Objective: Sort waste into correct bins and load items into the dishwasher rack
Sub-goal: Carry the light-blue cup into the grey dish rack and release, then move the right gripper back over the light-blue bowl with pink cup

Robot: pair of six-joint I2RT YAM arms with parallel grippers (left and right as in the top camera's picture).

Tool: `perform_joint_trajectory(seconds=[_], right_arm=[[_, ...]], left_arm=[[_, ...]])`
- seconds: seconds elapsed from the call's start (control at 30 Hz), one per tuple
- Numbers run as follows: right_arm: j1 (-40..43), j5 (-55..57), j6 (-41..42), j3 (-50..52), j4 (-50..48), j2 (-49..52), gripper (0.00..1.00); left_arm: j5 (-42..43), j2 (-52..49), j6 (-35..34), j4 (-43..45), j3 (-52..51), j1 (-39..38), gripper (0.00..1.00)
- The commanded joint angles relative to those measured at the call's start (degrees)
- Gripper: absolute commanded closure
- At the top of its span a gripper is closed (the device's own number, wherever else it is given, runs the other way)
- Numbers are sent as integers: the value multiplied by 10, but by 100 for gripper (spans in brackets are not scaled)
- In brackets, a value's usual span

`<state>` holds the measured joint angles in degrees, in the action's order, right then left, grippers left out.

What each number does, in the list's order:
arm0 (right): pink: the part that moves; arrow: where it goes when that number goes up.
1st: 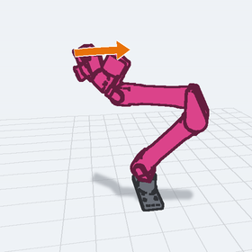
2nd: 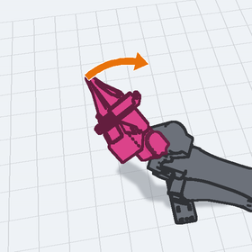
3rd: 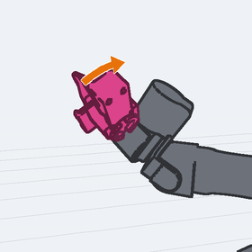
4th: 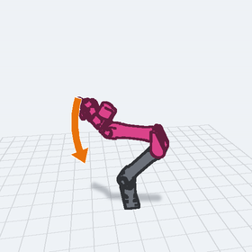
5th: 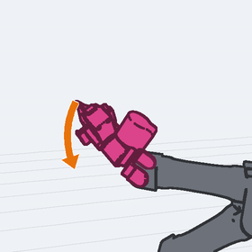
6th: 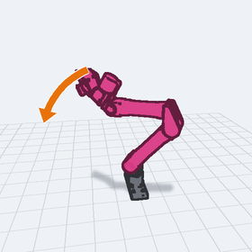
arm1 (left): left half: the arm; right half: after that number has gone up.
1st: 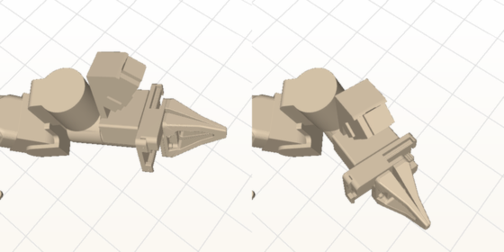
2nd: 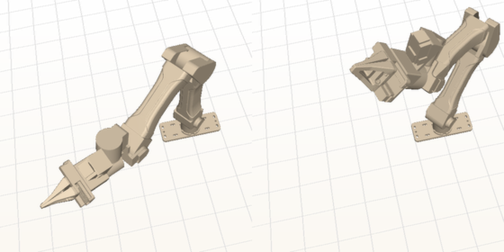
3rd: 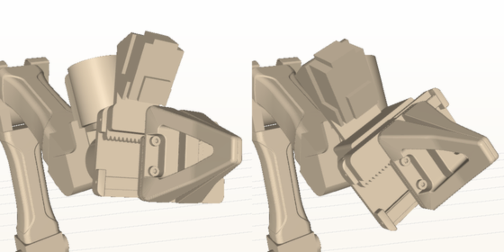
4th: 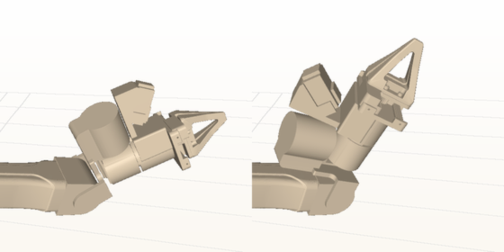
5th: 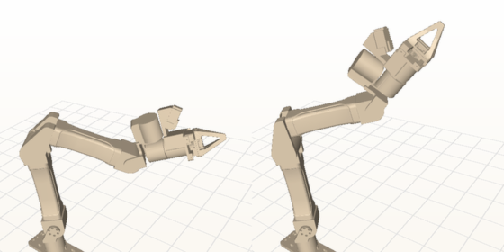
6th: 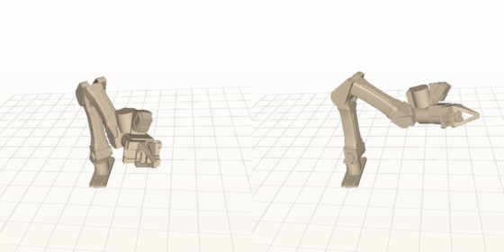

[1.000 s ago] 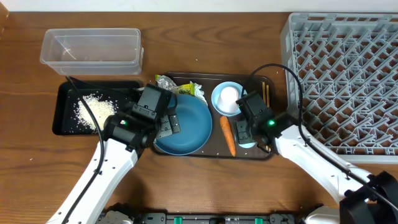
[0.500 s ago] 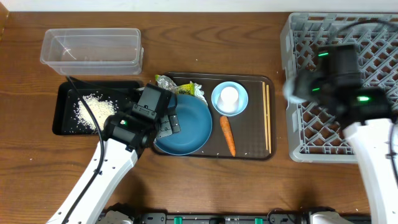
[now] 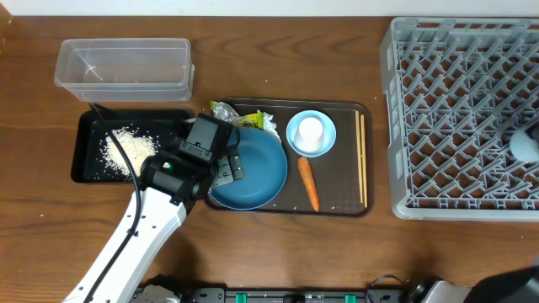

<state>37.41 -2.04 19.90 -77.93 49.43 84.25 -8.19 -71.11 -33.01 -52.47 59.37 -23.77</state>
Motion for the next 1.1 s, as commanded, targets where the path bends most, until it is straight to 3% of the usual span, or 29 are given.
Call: perform_joint_trajectory(seconds=[0.0,0.23,0.53,0.83,1.07], right_arm=[[18,-25,-17,-5,-6,29,51],[18,-25,-33,-5,-23,71,47],[3,-25,-37,-5,-11,80,28],[-30,-80,-43,-9,5,77,25],[-132,-167,-48,-10,27,45,24]], left_arm=[[-13,-3,-3,-2,5,2,1],[-13,-3,-3,-2,5,2,0],[-13,-3,-3,-2,5,2,1],[-13,-3,-3,-2,5,2,0],[-13,-3,-3,-2,5,2,0]])
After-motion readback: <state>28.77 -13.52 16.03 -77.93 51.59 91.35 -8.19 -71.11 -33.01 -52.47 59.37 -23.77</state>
